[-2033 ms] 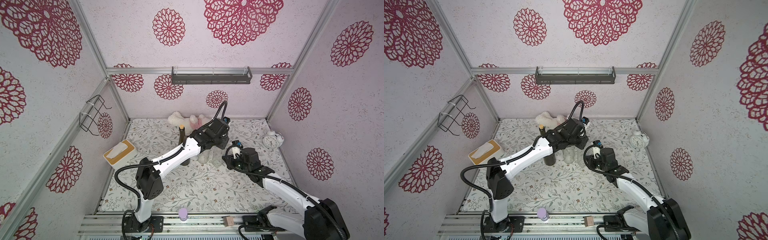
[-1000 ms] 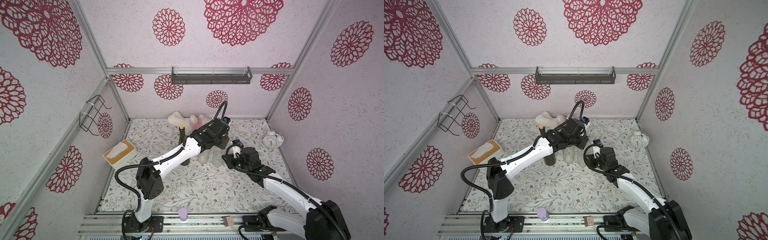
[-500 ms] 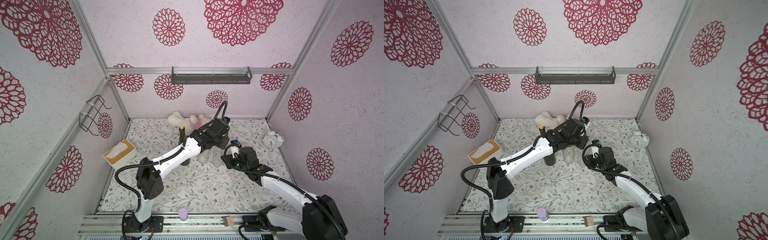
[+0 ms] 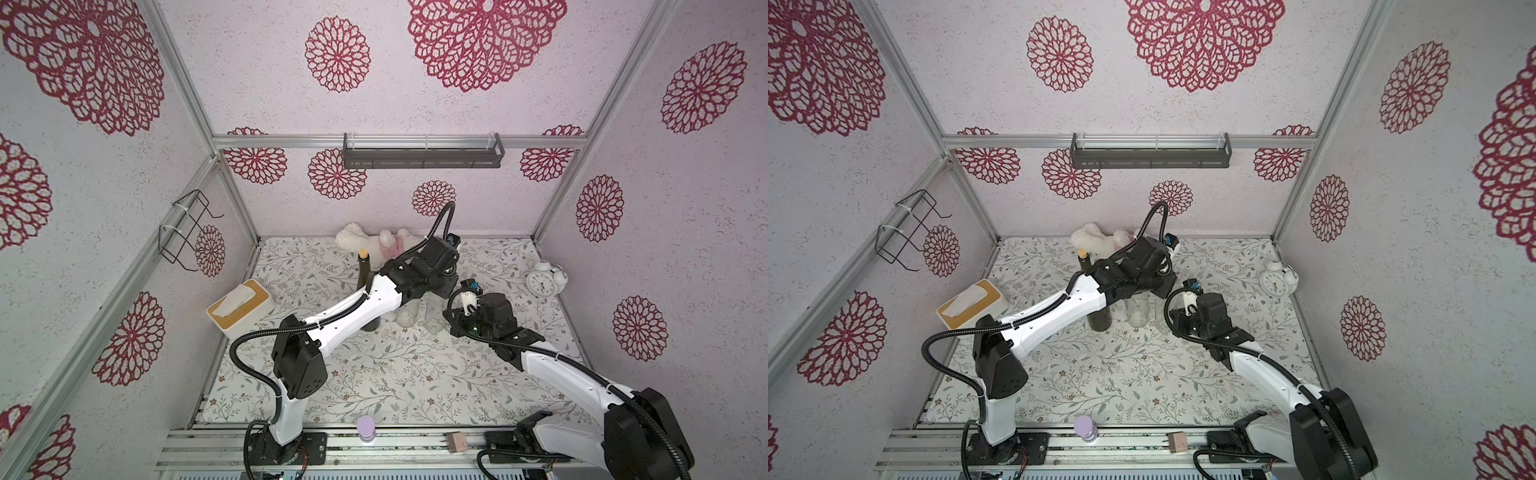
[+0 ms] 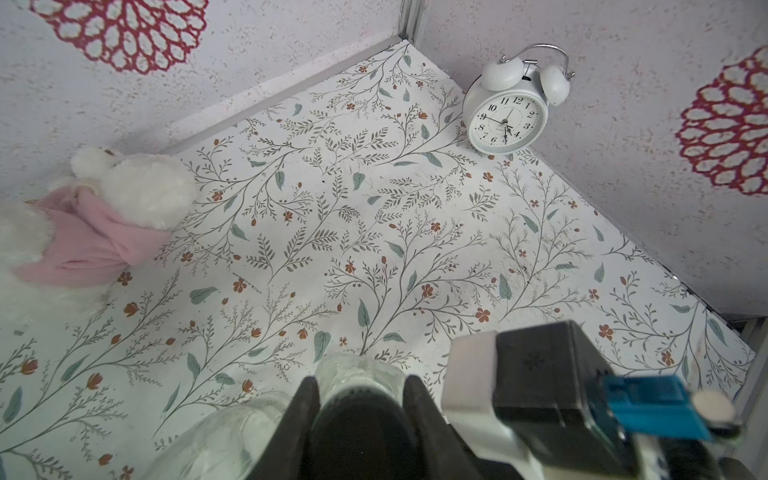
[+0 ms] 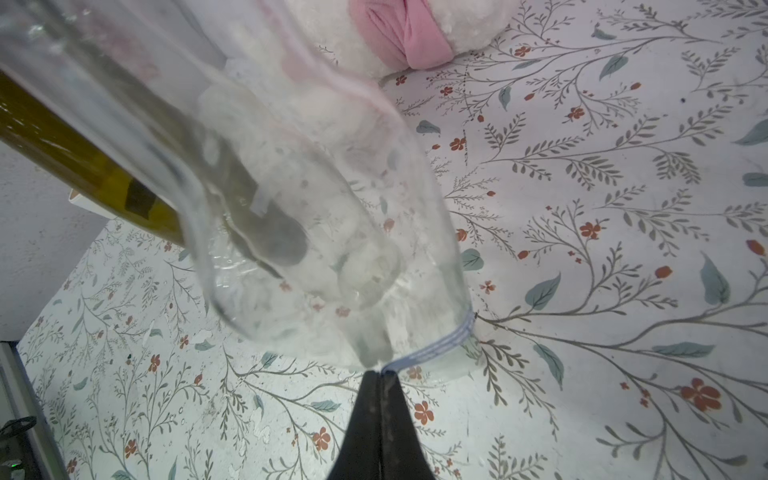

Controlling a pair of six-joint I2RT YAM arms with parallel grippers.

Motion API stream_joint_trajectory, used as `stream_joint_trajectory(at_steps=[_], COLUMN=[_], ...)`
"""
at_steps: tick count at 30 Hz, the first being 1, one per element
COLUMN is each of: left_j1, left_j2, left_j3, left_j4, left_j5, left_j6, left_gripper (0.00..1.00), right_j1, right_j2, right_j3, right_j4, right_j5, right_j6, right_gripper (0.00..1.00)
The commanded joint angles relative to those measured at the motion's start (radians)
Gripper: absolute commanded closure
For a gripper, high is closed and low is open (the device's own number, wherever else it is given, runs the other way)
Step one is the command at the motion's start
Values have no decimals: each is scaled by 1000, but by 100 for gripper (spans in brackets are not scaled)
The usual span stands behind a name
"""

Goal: Remove the label from the bottle
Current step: Tear open the label from the bottle.

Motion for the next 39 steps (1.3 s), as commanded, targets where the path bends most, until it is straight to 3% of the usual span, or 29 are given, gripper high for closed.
stream_joint_trajectory(at_steps=[1,39], left_j1=[-10,-6], left_j2=[28,17], left_j3=[7,-11], left_j4=[-29,-34], left_j5=[-2,-8], left_j6=[-4,13], left_gripper=[89,90], right_j1=[0,-116], right_j2=[-9,-90], right_j3=[28,-39], right_j4=[17,-36], right_j5=[5,-145], right_j6=[-4,-16], right_gripper=[100,100])
